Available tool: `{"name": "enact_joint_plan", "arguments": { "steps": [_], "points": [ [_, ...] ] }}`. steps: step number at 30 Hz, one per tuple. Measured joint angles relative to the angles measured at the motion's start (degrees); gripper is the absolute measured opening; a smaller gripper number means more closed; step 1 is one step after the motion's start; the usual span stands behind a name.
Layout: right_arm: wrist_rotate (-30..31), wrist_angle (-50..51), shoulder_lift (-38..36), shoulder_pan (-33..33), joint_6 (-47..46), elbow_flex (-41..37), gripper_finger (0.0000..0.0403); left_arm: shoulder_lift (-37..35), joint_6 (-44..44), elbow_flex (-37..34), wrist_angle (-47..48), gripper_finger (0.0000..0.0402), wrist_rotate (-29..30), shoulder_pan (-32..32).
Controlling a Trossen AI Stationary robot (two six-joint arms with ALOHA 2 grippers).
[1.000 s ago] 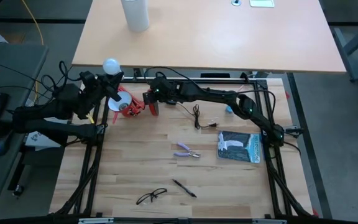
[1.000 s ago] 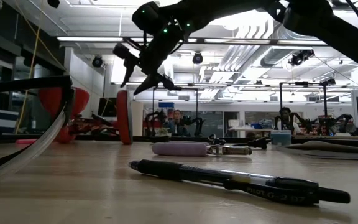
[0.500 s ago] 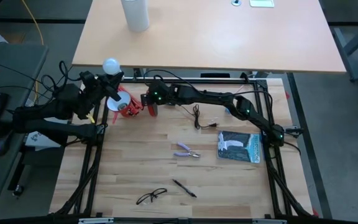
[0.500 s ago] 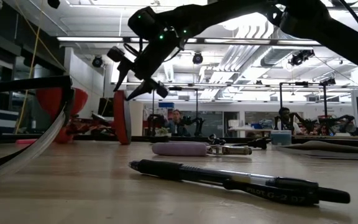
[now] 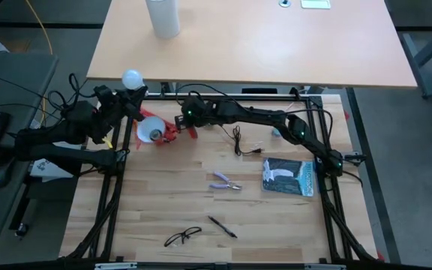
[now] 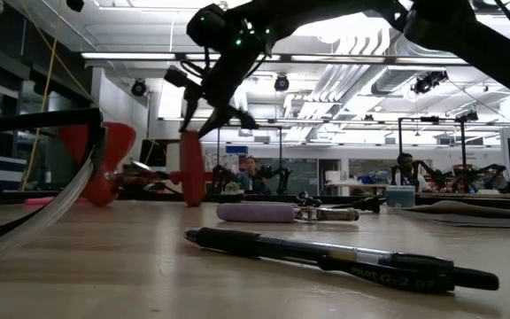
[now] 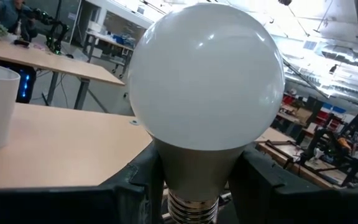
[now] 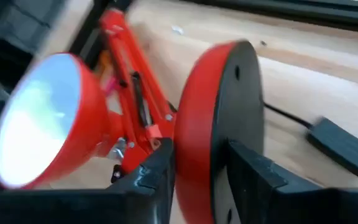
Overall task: Screw lightbulb
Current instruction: Insert the lightbulb into the desk lamp
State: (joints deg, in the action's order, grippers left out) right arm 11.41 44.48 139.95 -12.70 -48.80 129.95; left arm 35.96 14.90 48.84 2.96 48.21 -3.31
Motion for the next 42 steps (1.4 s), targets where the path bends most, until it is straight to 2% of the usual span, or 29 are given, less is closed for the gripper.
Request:
{"name": "enact_joint_plan", "arguments": {
  "steps": [5, 15, 20, 32, 35, 38, 42],
  "points": [
    [1.15, 9.14, -2.03, 1.85, 3.88, -0.19, 0.0102, -0.03, 0.00, 0.00, 0.00, 0.0135, -0.02, 0.00],
    [12.57, 31.06, -6.45, 2.35, 8.62, -0.71, 0.0095, -0.03, -0.04, 0.00, 0.15, 0.0133, -1.18, -0.02],
    [12.19, 33.38, -7.41, 2.40, 13.40, -0.81, 0.0096, -0.07, -0.18, 0.00, 0.12, 0.0134, -1.19, -0.01],
    [12.22, 43.87, -16.37, 2.48, 27.19, -0.57, 0.0097, -0.36, -0.07, 0.00, -0.25, 0.0134, -1.13, -0.04],
    [12.23, 43.41, -18.28, 2.43, 30.80, -0.55, 0.0097, -0.23, -0.07, 0.00, -0.26, 0.0134, -0.97, -0.04],
    [10.82, 36.21, -19.95, 1.67, 33.94, -0.56, 0.0097, -0.23, -0.11, 0.00, -0.26, 0.0134, -0.94, -0.05],
    [0.53, 17.64, -20.15, -2.14, 35.67, -0.50, 0.0079, -0.25, -0.08, 0.00, -0.39, 0.0134, -0.96, -0.03]
  ]
}}
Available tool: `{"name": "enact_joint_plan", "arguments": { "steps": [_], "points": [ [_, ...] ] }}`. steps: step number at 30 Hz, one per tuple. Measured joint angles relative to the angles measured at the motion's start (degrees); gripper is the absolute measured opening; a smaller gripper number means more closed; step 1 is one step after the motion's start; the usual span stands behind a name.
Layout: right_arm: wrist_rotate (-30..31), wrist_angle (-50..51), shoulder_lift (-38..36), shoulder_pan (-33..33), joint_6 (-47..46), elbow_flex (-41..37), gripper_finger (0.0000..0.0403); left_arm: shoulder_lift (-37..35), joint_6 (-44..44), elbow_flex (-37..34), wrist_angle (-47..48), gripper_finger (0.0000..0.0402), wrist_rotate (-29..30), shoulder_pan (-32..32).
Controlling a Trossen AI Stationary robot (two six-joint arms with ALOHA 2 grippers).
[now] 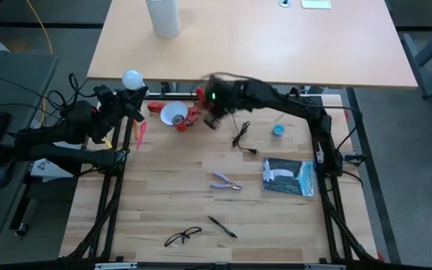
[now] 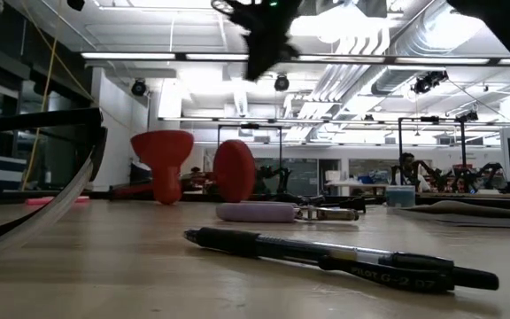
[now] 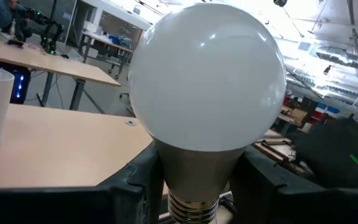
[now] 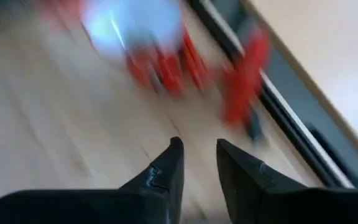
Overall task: Screw lightbulb
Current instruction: Insert the lightbulb into the desk lamp
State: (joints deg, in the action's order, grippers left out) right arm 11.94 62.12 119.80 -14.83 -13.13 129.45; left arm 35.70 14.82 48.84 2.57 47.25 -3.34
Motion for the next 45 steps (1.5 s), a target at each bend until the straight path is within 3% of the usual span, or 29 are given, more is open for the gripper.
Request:
{"name": "enact_joint_plan", "arguments": {
  "steps": [4, 8, 13, 17, 24, 28, 36, 45],
  "points": [
    [-9.19, -21.05, 3.62, -4.95, -6.54, 0.04, 0.0019, -0.34, -0.02, 0.00, -1.93, 0.0134, -0.22, 0.03],
    [-18.67, -37.30, 10.82, -9.63, -20.69, 0.09, 0.0004, -0.44, -0.40, 0.00, -4.11, 0.0134, -0.27, 0.05],
    [-24.98, -49.19, 19.49, -10.63, -35.12, -0.09, 0.0001, -0.39, 0.05, 0.00, -4.27, 0.0134, -0.36, 0.03],
    [-27.46, -52.96, 22.98, -9.37, -39.49, -0.07, 0.0000, -0.39, 0.35, 0.00, -4.22, 0.0134, -0.50, 0.03],
    [-18.42, -51.24, 23.88, -7.17, -40.38, -0.02, 0.0000, -0.39, 0.60, 0.00, -4.20, 0.0134, -0.46, 0.03],
    [-23.42, -49.57, 23.85, -7.57, -36.96, 0.07, 0.0000, -0.39, 1.10, 0.00, -4.19, 0.0134, -0.46, 0.05],
    [-28.80, -31.66, 21.87, -4.37, -24.94, 0.18, 0.0000, -0.39, 1.10, 0.00, -4.20, 0.0134, -0.44, 0.05],
    [-20.72, -9.25, 18.84, -3.51, -12.46, 0.11, 0.0000, -0.37, 1.10, 0.00, -4.20, 0.0134, -0.42, 0.03]
  ]
}}
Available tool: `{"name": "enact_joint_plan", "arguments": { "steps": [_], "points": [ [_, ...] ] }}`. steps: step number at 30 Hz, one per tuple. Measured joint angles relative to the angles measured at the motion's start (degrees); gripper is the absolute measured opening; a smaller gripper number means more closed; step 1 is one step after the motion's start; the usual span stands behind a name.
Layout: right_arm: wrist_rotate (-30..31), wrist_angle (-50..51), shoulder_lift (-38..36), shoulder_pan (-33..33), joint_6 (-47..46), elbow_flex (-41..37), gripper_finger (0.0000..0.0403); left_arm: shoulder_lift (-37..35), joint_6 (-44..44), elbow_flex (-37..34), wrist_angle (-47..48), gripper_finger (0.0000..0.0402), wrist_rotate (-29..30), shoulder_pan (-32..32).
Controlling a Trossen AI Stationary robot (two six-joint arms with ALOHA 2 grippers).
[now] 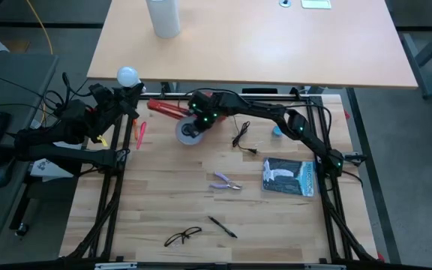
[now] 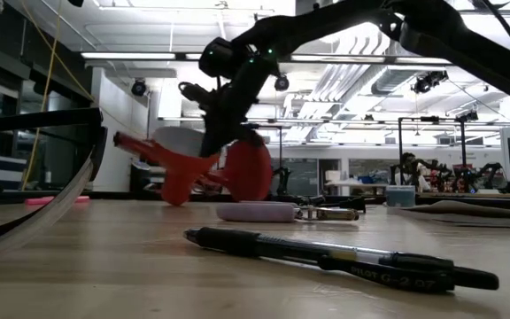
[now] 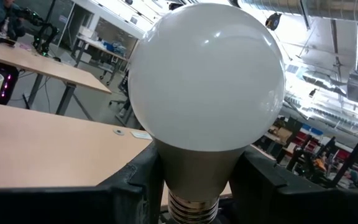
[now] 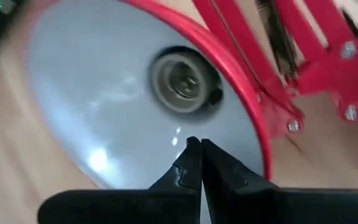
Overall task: Screw lightbulb
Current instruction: Insert the lightbulb into the desk lamp
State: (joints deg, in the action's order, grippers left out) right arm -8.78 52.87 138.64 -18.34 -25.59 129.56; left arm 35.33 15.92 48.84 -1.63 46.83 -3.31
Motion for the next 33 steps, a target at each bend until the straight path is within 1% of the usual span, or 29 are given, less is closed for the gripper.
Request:
{"name": "enact_joint_plan", "arguments": {
  "steps": [2, 5, 10, 14, 18, 22, 28, 33],
  "points": [
    [2.12, 3.06, -0.15, -0.02, 1.24, 0.00, 0.0000, -0.01, 0.00, 0.00, 0.00, 0.0134, -0.01, 0.01],
    [3.70, 8.49, -0.24, -0.12, 3.75, 0.00, 0.0000, -0.01, 0.34, 0.00, 0.00, 0.0134, 0.00, 0.00],
    [6.33, 18.69, -0.34, 0.88, 10.24, -0.02, 0.0000, -0.02, 0.35, 0.00, 0.00, 0.0134, 0.00, 0.01],
    [4.62, 23.17, -0.44, 2.23, 13.16, -0.11, 0.0000, -0.01, 0.36, 0.00, 0.00, 0.0134, 0.00, 0.00],
    [2.25, 23.85, -1.01, 4.68, 14.09, -0.11, 0.0000, 0.00, 0.37, 0.00, 0.00, 0.0134, 0.00, 0.00],
    [0.08, 25.01, -1.45, 8.62, 15.14, -0.09, 0.0000, 0.00, 0.39, 0.00, -0.04, 0.0134, 0.02, 0.00],
    [-1.10, 28.97, -1.52, 14.32, 16.63, -0.09, 0.0000, 0.00, 0.42, 0.00, -1.44, 0.0134, 0.02, 0.00],
    [-1.28, 29.33, -1.77, 17.84, 16.41, -0.09, 0.0000, -0.01, 0.42, 0.00, -1.75, 0.0134, -0.09, 0.00]
  ]
}}
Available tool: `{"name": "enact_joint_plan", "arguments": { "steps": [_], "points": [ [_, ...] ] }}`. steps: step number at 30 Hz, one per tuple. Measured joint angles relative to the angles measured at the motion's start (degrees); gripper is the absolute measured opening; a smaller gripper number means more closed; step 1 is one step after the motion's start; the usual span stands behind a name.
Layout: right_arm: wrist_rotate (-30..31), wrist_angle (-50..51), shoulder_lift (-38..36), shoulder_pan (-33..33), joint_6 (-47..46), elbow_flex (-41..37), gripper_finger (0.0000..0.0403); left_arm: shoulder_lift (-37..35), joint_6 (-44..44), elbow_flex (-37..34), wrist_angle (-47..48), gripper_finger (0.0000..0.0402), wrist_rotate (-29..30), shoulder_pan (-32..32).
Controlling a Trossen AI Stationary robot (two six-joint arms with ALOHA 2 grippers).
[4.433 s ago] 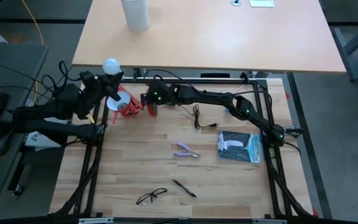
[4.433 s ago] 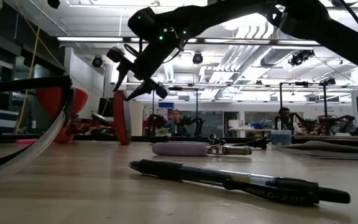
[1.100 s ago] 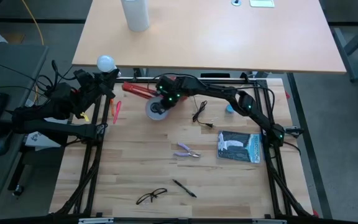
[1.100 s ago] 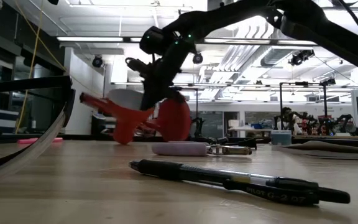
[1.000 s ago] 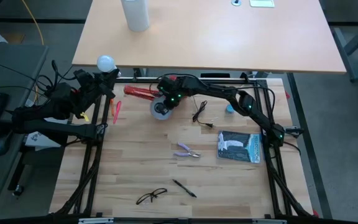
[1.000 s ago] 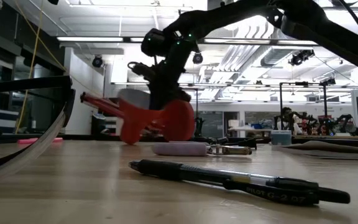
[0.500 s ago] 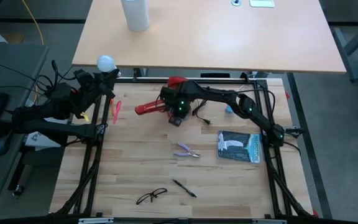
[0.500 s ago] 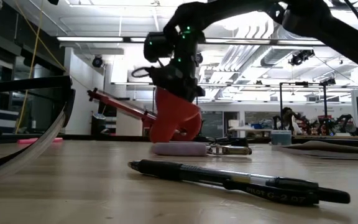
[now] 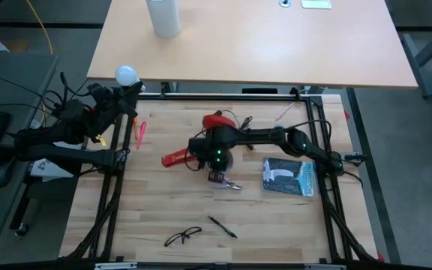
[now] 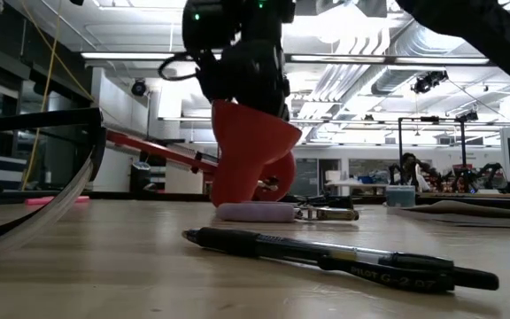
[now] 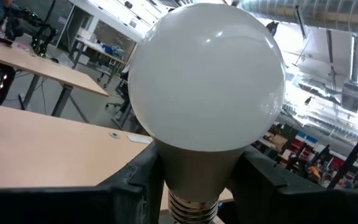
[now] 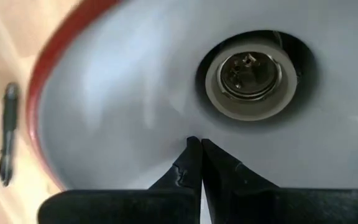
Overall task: Screw lightbulb
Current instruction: Insert the lightbulb into the desk lamp
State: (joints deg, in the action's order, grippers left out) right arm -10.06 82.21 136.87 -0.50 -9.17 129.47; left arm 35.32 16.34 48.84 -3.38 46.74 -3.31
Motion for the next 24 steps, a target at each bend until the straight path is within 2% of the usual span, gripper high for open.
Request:
{"name": "enact_joint_plan", "arguments": {
  "steps": [3, 6, 10, 16, 20, 24],
  "points": [
    [-0.54, -0.03, -0.78, 1.54, -0.77, 0.00, 0.0000, 0.01, 0.00, 0.00, 0.05, 0.0134, -0.36, 0.02],
    [1.66, -0.65, -2.40, 2.27, -1.40, 0.00, 0.0000, -0.01, -0.02, 0.00, 0.04, 0.0134, -1.29, 0.02],
    [3.21, -2.42, -4.60, 1.07, -2.84, 0.02, 0.0000, 0.00, -0.85, 0.00, 0.19, 0.0134, -1.72, 0.00],
    [5.80, -4.56, -8.11, -0.22, -3.73, 0.00, 0.0000, -0.01, -1.84, 0.00, 0.89, 0.0134, -6.50, 0.02],
    [9.70, -4.89, -11.90, -0.75, -2.79, 0.00, 0.0000, -0.01, -2.94, 0.00, 1.99, 0.0134, -15.49, 0.02],
    [16.43, -2.16, -17.24, -1.28, -5.43, 0.00, 0.0000, 0.06, -0.82, 0.00, 3.22, 0.0134, -30.95, 0.35]
  ]
}}
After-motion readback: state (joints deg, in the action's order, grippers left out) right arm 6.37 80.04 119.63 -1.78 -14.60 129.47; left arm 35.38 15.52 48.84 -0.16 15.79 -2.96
